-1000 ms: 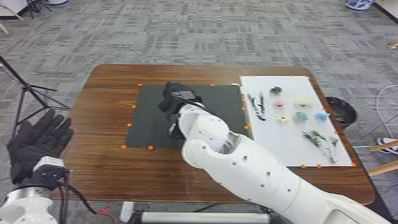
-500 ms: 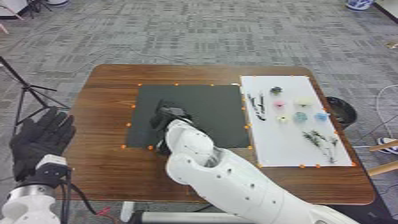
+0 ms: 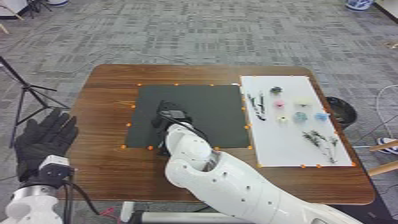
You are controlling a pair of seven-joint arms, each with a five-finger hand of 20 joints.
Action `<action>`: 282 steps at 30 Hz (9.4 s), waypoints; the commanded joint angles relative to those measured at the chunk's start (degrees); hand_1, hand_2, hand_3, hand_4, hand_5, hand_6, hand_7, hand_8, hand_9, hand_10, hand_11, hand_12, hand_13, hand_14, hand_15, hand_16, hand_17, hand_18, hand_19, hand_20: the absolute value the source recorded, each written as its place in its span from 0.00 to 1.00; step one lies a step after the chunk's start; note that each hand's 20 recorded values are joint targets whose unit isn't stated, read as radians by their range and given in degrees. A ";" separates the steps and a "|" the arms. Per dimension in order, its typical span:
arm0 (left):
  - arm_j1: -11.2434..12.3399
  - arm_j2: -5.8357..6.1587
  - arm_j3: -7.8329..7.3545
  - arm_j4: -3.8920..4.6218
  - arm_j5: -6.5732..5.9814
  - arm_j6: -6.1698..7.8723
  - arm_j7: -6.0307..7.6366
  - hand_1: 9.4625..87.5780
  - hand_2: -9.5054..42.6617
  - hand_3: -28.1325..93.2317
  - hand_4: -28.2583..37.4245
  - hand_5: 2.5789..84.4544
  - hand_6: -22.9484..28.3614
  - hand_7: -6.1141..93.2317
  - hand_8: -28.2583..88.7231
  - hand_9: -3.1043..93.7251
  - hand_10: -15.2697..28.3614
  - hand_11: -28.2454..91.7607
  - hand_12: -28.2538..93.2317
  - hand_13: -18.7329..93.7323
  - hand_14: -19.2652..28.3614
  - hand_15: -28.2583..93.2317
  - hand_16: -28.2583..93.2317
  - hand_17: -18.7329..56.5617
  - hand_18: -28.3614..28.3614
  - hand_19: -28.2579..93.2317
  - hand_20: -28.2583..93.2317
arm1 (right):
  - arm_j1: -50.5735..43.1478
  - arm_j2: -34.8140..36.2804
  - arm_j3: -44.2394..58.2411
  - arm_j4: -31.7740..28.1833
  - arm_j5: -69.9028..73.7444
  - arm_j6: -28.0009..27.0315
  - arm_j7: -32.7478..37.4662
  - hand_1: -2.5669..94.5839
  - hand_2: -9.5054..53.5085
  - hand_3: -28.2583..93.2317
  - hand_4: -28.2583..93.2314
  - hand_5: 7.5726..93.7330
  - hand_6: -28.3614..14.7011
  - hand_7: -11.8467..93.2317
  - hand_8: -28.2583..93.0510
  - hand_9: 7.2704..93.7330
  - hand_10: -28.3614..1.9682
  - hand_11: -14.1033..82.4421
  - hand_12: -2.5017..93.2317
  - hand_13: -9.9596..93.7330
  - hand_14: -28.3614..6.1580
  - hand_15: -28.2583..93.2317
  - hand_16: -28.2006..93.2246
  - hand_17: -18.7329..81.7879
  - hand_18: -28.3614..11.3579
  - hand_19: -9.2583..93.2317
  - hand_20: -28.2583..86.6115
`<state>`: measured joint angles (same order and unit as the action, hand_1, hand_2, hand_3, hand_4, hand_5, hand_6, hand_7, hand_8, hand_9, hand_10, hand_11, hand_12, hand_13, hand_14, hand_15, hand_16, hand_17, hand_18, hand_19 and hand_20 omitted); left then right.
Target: Arrange flowers
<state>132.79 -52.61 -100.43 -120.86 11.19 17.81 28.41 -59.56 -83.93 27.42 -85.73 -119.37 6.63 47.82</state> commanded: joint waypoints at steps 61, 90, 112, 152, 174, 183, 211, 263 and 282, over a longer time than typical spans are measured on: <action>1.01 -0.46 -3.26 0.41 -0.16 -0.99 1.52 0.18 0.51 0.82 0.00 0.50 0.59 0.20 0.16 0.42 0.70 0.43 0.31 0.41 0.71 0.51 0.19 0.17 0.71 0.45 0.33 | -4.35 3.36 3.56 -8.97 11.94 -17.13 -2.44 0.42 0.34 0.88 0.07 0.64 0.50 0.73 0.41 0.82 0.31 0.32 0.20 0.87 0.59 0.75 0.50 0.53 0.02 0.90 0.46; 0.82 -1.26 -2.21 0.87 -0.08 -1.77 0.10 0.17 0.51 0.82 0.00 0.50 0.59 0.19 0.16 0.42 0.70 0.43 0.31 0.41 0.71 0.51 0.19 0.18 0.71 0.45 0.33 | -6.13 8.15 5.27 -14.92 2.34 -11.59 -0.47 0.45 0.29 0.86 0.07 0.64 0.53 0.72 0.39 0.81 0.27 0.30 0.17 0.91 0.62 0.73 0.49 0.57 0.04 0.91 0.46; 3.60 -2.57 -3.73 -0.47 -0.48 -1.07 1.24 0.17 0.50 0.82 0.00 0.50 0.59 0.19 0.16 0.42 0.70 0.43 0.31 0.41 0.71 0.51 0.19 0.17 0.71 0.45 0.33 | -26.41 28.88 32.22 -32.80 -7.13 -8.68 0.67 0.35 0.14 0.86 0.10 0.65 0.46 0.42 0.16 0.72 0.23 0.33 0.20 0.81 0.49 0.77 0.48 0.50 0.00 0.91 0.43; 5.18 -3.76 -4.29 -1.69 -0.95 0.76 1.50 0.18 0.51 0.82 0.00 0.50 0.59 0.20 0.16 0.42 0.70 0.43 0.31 0.41 0.71 0.51 0.19 0.17 0.71 0.45 0.33 | -42.26 34.69 54.80 -31.03 -9.29 -27.70 14.55 0.46 0.00 0.83 0.00 0.62 0.41 0.24 0.19 0.57 0.18 0.35 0.24 0.68 0.34 0.84 0.47 0.46 0.00 0.87 0.50; 4.27 -3.48 -3.64 -1.41 -1.25 0.47 0.83 0.18 0.52 0.82 0.00 0.50 0.59 0.20 0.16 0.42 0.70 0.43 0.31 0.41 0.71 0.51 0.18 0.17 0.71 0.45 0.33 | -42.88 34.10 52.96 -29.16 -12.21 -18.82 13.06 0.60 0.00 0.80 0.02 0.80 0.60 0.42 0.40 0.80 0.49 0.36 0.51 0.76 0.45 0.83 0.51 0.52 0.01 0.90 0.49; 4.63 -3.36 -3.59 -1.50 -1.50 0.69 1.21 0.18 0.52 0.82 0.00 0.50 0.59 0.20 0.16 0.42 0.70 0.44 0.31 0.41 0.71 0.51 0.18 0.17 0.71 0.45 0.33 | -42.09 35.06 53.29 -33.76 -11.68 -13.77 12.53 0.57 0.00 0.82 0.05 0.80 0.60 0.48 0.40 0.80 0.50 0.45 0.54 0.80 0.50 0.82 0.51 0.55 0.01 0.92 0.50; 2.89 -3.07 -1.73 -1.05 -0.52 1.82 -0.79 0.18 0.53 0.83 0.00 0.50 0.59 0.20 0.16 0.42 0.70 0.44 0.31 0.41 0.71 0.52 0.18 0.17 0.71 0.45 0.33 | -9.46 20.15 17.89 -26.06 -3.10 -12.51 -3.68 0.52 0.04 0.85 0.12 0.77 0.61 0.60 0.38 0.82 0.47 0.52 0.52 0.85 0.60 0.80 0.52 0.59 0.03 0.96 0.49; 1.54 -2.85 -1.50 0.05 -0.04 0.92 -2.46 0.18 0.53 0.83 0.00 0.51 0.60 0.20 0.16 0.42 0.71 0.45 0.31 0.41 0.71 0.52 0.18 0.18 0.71 0.45 0.33 | -13.41 14.64 14.99 -22.80 -4.23 -14.54 0.96 0.30 0.24 0.81 0.10 0.69 0.43 0.25 0.18 0.79 0.22 0.34 0.21 0.87 0.56 0.75 0.48 0.59 0.00 0.96 0.44; 1.39 -3.54 -0.67 0.01 0.55 1.29 -2.22 0.18 0.53 0.83 0.00 0.51 0.60 0.21 0.16 0.43 0.71 0.45 0.31 0.42 0.72 0.53 0.18 0.18 0.71 0.46 0.33 | -17.88 13.39 19.14 -23.48 4.48 -22.30 -0.69 0.28 0.44 0.83 0.11 0.69 0.44 0.46 0.17 0.75 0.15 0.28 0.18 0.88 0.53 0.69 0.46 0.58 0.00 0.96 0.41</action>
<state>133.75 -55.69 -101.75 -120.82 11.32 18.94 26.02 -75.31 -69.23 45.22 -109.46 -118.69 -17.14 49.70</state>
